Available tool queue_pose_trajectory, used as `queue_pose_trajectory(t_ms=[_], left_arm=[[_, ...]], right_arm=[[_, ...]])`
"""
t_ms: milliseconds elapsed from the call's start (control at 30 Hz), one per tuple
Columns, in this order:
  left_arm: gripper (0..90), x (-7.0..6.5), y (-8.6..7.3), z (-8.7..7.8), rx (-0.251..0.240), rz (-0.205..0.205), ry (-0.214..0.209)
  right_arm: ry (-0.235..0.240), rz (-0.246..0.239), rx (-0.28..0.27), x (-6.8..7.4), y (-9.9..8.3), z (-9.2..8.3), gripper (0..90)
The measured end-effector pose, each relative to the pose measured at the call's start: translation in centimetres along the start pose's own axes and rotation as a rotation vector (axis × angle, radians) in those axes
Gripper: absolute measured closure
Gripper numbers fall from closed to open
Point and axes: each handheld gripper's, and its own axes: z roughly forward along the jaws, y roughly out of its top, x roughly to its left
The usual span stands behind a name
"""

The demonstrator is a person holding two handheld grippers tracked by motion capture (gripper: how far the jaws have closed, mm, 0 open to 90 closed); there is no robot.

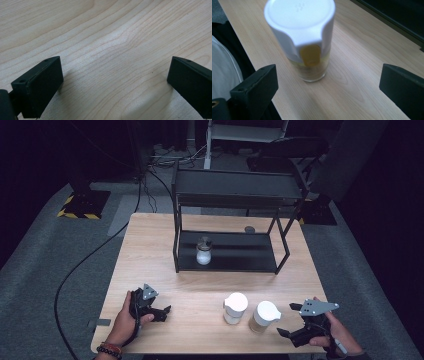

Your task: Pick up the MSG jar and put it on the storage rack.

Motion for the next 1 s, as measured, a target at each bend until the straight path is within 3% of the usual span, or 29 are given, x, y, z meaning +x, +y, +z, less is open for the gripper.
queue_pose_trajectory(t_ms=[267, 667, 1000], left_arm=[[0.3, 0.0, 0.0, 0.0, 0.000, -0.001, 0.000], [0.3, 0.0, 0.0, 0.0, 0.000, -0.001, 0.001], [0.4, 0.0, 0.0, 0.0, 0.000, -0.001, 0.001]], right_arm=[[0.032, -0.020, -0.019, 0.6, 1.5, -0.1, 2.0], [0.054, -0.061, 0.004, 0.9, 3.5, 0.6, 2.0], [0.067, -0.119, 0.025, 1.6, 6.4, 1.5, 2.0]])
